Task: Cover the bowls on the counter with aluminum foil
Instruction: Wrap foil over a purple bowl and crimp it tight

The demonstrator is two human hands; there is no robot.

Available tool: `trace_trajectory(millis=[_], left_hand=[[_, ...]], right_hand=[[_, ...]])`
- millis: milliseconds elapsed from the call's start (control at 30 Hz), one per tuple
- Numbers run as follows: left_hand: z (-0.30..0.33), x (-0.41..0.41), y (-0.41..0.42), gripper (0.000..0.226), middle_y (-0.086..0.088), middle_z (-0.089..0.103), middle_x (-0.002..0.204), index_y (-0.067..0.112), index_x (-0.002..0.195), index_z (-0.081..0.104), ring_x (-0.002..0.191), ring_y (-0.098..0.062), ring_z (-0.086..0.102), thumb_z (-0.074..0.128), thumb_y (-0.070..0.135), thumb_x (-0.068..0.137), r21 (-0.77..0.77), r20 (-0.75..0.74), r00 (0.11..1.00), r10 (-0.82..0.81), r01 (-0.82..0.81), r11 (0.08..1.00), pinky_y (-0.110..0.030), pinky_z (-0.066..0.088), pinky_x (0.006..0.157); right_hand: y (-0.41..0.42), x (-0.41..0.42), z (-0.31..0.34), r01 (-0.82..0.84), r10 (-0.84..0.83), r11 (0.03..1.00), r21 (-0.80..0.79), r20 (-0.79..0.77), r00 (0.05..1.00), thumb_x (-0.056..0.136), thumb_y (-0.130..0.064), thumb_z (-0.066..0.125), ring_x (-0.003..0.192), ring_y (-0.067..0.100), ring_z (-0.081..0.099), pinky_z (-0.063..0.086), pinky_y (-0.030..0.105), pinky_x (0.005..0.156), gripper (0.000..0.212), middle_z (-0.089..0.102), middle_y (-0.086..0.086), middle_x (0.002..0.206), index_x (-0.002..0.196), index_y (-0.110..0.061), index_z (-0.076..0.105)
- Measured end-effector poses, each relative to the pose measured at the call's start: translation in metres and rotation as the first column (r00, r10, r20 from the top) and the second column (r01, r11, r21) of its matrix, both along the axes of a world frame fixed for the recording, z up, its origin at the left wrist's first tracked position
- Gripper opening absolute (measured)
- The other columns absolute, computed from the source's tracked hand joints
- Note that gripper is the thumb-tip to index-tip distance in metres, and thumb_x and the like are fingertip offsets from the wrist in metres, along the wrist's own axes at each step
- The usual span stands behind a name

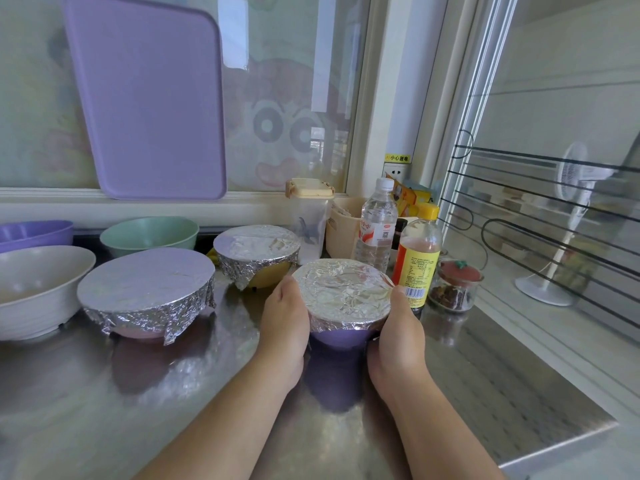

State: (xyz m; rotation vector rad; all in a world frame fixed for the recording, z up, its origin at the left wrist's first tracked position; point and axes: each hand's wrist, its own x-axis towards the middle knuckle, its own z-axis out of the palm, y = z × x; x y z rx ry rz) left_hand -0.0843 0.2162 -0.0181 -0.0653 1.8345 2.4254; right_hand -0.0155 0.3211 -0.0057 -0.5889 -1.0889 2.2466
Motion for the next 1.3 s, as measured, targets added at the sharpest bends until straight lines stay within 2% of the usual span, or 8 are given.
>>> trace_trajectory(millis=[167, 333, 533, 767, 867, 967, 1133, 1300], left_hand=[[0.002, 0.007, 0.002, 0.034, 0.010, 0.080, 0.104, 0.030, 0.107, 0.075, 0.102, -0.012, 0.074, 0.042, 0.041, 0.110, 0.116, 0.048, 0.999, -0.010, 0.005, 0.993, -0.033, 0.058, 0.086], [-0.003, 0.011, 0.007, 0.035, 0.010, 0.077, 0.117, 0.032, 0.128, 0.068, 0.112, -0.013, 0.071, 0.046, 0.049, 0.107, 0.135, 0.034, 0.999, 0.011, -0.016, 0.991, -0.041, 0.053, 0.106], [0.003, 0.022, 0.016, 0.036, 0.005, 0.071, 0.119, 0.029, 0.136, 0.059, 0.108, -0.015, 0.068, 0.042, 0.044, 0.108, 0.194, 0.071, 0.996, 0.054, -0.067, 0.979, -0.036, 0.055, 0.088], [0.002, 0.023, 0.019, 0.039, 0.007, 0.074, 0.121, 0.032, 0.134, 0.064, 0.110, -0.014, 0.070, 0.041, 0.050, 0.107, 0.233, 0.082, 0.993, 0.080, -0.097, 0.968, -0.038, 0.056, 0.098], [0.004, 0.024, 0.012, 0.039, 0.008, 0.071, 0.124, 0.031, 0.133, 0.063, 0.112, -0.013, 0.067, 0.041, 0.052, 0.108, 0.144, 0.053, 0.995, 0.083, -0.090, 0.986, -0.040, 0.053, 0.104], [0.004, 0.027, -0.001, 0.034, 0.004, 0.067, 0.124, 0.031, 0.119, 0.061, 0.108, -0.013, 0.065, 0.056, 0.058, 0.099, -0.043, -0.028, 0.996, 0.088, -0.089, 0.995, -0.040, 0.052, 0.100], [-0.009, 0.035, -0.023, 0.119, 0.011, 0.056, 0.142, 0.034, 0.144, 0.048, 0.119, -0.001, 0.063, 0.085, 0.087, 0.044, -0.299, -0.205, 0.970, -0.133, 0.067, 0.952, -0.032, 0.053, 0.107], [-0.013, 0.035, -0.032, 0.095, 0.015, 0.060, 0.140, 0.032, 0.146, 0.051, 0.109, 0.016, 0.061, 0.094, 0.053, 0.064, -0.346, -0.324, 0.924, -0.203, 0.084, 0.934, 0.000, 0.047, 0.079]], right_hand=[[0.000, 0.004, 0.002, -0.029, 0.028, 0.999, -0.043, -0.026, 0.999, 0.111, -0.033, 0.050, 0.086, 0.015, 0.080, 0.058, 0.033, 0.074, 0.025, 0.082, -0.001, 0.096, 0.117, -0.017, 0.070], [0.002, 0.005, 0.003, -0.066, 0.063, 0.996, -0.062, -0.052, 0.997, 0.112, -0.032, 0.048, 0.081, 0.012, 0.079, 0.059, 0.027, 0.064, 0.025, 0.082, -0.003, 0.091, 0.113, -0.018, 0.070], [-0.005, 0.007, 0.005, -0.094, 0.090, 0.993, -0.066, -0.060, 0.994, 0.113, -0.030, 0.046, 0.070, 0.011, 0.078, 0.058, 0.022, 0.052, 0.028, 0.081, -0.002, 0.081, 0.103, -0.017, 0.069], [-0.004, 0.007, 0.004, -0.114, 0.110, 0.992, -0.058, -0.074, 0.991, 0.112, -0.032, 0.045, 0.078, 0.012, 0.079, 0.059, 0.028, 0.062, 0.028, 0.082, -0.003, 0.088, 0.106, -0.020, 0.070], [-0.003, 0.008, 0.002, -0.110, 0.107, 0.992, -0.056, -0.055, 0.993, 0.113, -0.030, 0.045, 0.079, 0.010, 0.079, 0.060, 0.024, 0.063, 0.027, 0.082, -0.004, 0.090, 0.107, -0.021, 0.070], [-0.002, 0.004, -0.003, -0.048, 0.048, 0.999, 0.018, -0.011, 0.999, 0.109, -0.037, 0.051, 0.113, 0.020, 0.074, 0.058, 0.041, 0.099, 0.028, 0.077, -0.001, 0.122, 0.128, -0.026, 0.068], [0.003, -0.007, -0.019, -0.066, 0.064, 0.995, 0.080, 0.024, 0.998, 0.088, -0.056, 0.056, 0.129, 0.025, 0.065, 0.046, 0.053, 0.116, 0.059, 0.070, -0.002, 0.138, 0.142, -0.034, 0.062], [0.001, -0.001, -0.012, -0.063, 0.059, 0.992, 0.110, 0.041, 0.997, 0.087, -0.055, 0.054, 0.127, 0.027, 0.066, 0.048, 0.055, 0.113, 0.059, 0.070, 0.001, 0.137, 0.142, -0.034, 0.060]])
